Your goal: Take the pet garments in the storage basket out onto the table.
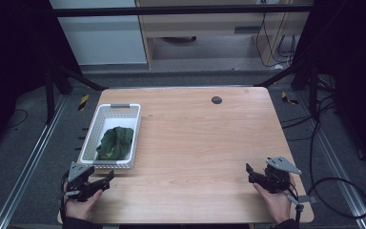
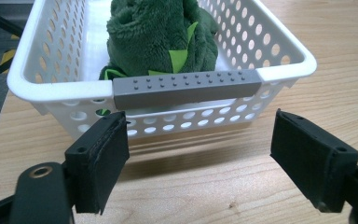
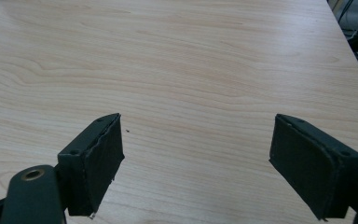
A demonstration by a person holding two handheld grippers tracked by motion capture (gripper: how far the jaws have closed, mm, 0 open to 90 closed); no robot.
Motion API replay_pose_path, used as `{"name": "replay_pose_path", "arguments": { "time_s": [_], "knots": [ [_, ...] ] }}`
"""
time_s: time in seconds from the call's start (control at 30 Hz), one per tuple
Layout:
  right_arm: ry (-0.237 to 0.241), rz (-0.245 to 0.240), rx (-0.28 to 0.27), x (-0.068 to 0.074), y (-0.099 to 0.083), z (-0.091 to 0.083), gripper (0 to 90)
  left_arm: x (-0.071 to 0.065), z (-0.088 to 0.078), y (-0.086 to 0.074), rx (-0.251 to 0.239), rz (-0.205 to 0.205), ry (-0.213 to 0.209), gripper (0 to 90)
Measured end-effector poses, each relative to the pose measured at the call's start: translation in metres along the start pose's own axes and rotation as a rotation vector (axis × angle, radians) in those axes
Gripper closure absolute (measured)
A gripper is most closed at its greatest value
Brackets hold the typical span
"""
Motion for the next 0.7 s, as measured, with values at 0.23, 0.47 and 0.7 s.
{"name": "replay_pose_path", "arguments": {
  "time_s": [0.23, 0.47, 0.7],
  "knots": [
    [0.023, -0.014, 0.002, 0.009, 0.002, 0.002, 16.0, 0.000, -0.008, 0.008, -0.029, -0.011, -0.005, 17.7],
    [0.020, -0.013, 0.005, 0.010, 0.003, 0.002, 15.5, 0.002, -0.016, 0.019, -0.040, -0.001, -0.021, 17.9],
    [0.017, -0.014, 0.005, 0.008, 0.003, 0.003, 15.5, 0.003, -0.022, 0.029, -0.058, -0.003, -0.018, 18.3]
  ]
}}
Point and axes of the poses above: each handheld gripper's, and its own axes: z roughly forward along the jaws, y roughly out of its top, x roughly to its left, the point moved 1 cm from there along z, roughly forward along the jaws, and after that the axes turned 7 degrees about y, right-handed, at the moved point
